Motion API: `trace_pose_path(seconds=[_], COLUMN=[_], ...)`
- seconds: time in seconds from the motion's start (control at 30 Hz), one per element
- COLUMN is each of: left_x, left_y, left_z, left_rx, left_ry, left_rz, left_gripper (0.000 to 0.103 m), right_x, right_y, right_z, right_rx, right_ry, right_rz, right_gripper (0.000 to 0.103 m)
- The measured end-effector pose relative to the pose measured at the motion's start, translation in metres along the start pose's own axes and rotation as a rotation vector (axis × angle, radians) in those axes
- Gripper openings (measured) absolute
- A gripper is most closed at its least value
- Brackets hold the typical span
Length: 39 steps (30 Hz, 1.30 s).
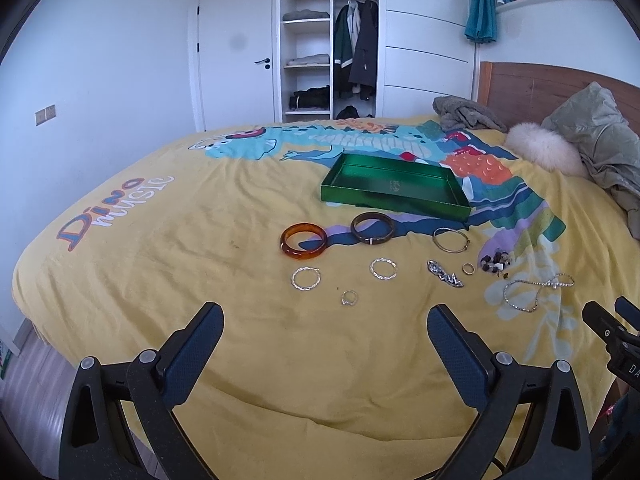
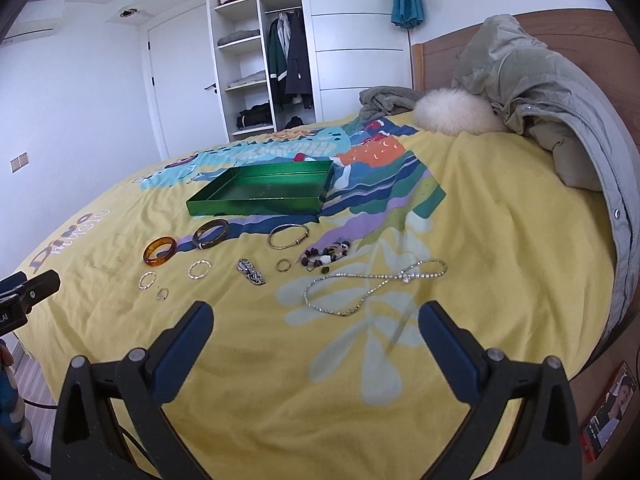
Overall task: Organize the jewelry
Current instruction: 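Grasp the twisted silver hoop with the left tool while the right tool grasps the rhinestone necklace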
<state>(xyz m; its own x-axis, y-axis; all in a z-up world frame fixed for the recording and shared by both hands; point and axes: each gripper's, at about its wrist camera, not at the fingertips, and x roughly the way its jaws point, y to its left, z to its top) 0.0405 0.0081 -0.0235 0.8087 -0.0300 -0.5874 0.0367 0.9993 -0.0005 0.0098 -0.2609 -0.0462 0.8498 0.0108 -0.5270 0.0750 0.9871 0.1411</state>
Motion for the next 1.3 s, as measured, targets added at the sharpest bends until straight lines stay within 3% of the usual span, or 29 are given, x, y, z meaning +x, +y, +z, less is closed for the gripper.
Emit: trace_pose_path(seconds=[0.13,0.37,0.5,0.73,0.87,1.3], left_x=[0.014,0.044,0.071,0.126,0.159,0.222], left_y=[-0.005,-0.017,-0.025,-0.041,-0.05,-0.06], left_z=[0.002,0.012,0.017,0.027,0.029,0.025], left_rx=[0.015,0.043,0.058,0.065,0.087,0.134], left_ry=[0.027,0.071,0.109,0.204,0.258,0.34], left_rz=[-0.023,-0.083,-0.129,-0.211,-0.212,-0.156], left_gripper=[0.098,0.096,0.089,0.079,0.073,0.073], right_x=[0.011,0.037,0.058,0.097,0.119,0.171], right_y=[-0.01,-0.025,-0.036,-0.06,-0.071,-0.093], right_z=[-0.001,0.001,0.004,0.011,0.01,0.008], right_rx=[0.034,0.084,0.125,0.213,0.254,0.349], right_ry=[0.022,0.077,0.11,0.157,0.189,0.247], right_rz=[0.011,0.055,0.076,0.104,0.114,0.135], right_gripper=[0.101,0.084,0.073,0.064,0.057,0.048])
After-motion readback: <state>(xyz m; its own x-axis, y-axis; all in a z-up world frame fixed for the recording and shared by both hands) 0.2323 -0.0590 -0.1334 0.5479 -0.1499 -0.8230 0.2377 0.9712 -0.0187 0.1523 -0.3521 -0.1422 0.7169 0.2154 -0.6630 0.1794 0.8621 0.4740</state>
